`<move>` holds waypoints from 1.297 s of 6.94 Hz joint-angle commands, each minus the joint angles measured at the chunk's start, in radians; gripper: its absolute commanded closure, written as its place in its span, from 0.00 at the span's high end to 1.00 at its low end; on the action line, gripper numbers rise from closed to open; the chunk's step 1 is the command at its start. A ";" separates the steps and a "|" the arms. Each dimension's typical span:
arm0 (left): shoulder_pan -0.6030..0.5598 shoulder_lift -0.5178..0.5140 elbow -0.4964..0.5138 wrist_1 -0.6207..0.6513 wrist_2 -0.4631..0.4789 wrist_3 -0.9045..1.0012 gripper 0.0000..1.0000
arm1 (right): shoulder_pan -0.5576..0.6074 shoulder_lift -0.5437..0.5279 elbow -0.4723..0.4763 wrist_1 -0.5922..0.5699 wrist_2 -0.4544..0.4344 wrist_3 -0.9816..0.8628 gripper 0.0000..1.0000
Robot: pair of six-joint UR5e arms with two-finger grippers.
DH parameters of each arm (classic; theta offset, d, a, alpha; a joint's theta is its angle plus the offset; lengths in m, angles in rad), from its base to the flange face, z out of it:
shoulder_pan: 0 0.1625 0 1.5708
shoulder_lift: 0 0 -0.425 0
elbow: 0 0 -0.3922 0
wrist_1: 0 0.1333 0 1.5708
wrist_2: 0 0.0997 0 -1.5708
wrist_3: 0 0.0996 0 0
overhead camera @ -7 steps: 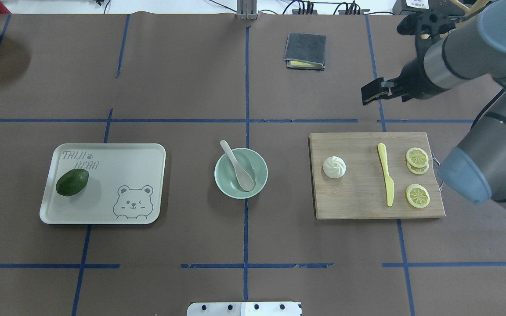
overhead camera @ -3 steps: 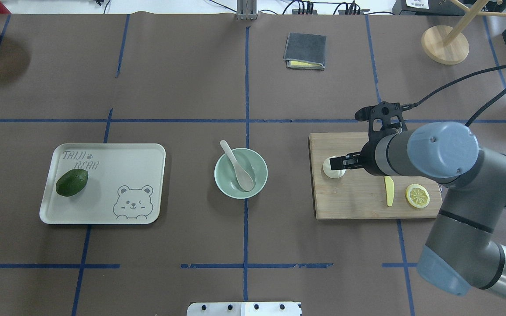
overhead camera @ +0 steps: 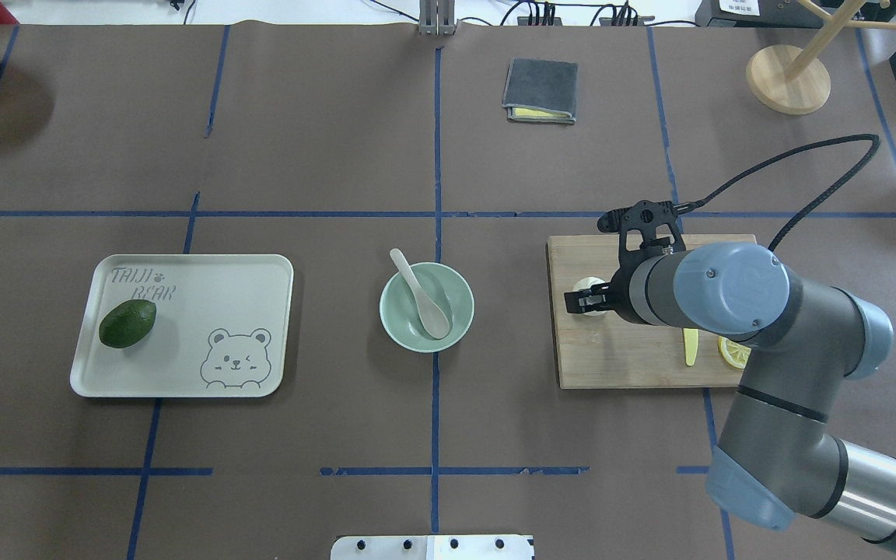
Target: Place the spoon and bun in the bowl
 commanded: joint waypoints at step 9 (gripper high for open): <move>0.000 -0.001 -0.009 -0.002 -0.011 0.005 1.00 | -0.005 0.031 -0.066 -0.008 -0.034 -0.009 0.44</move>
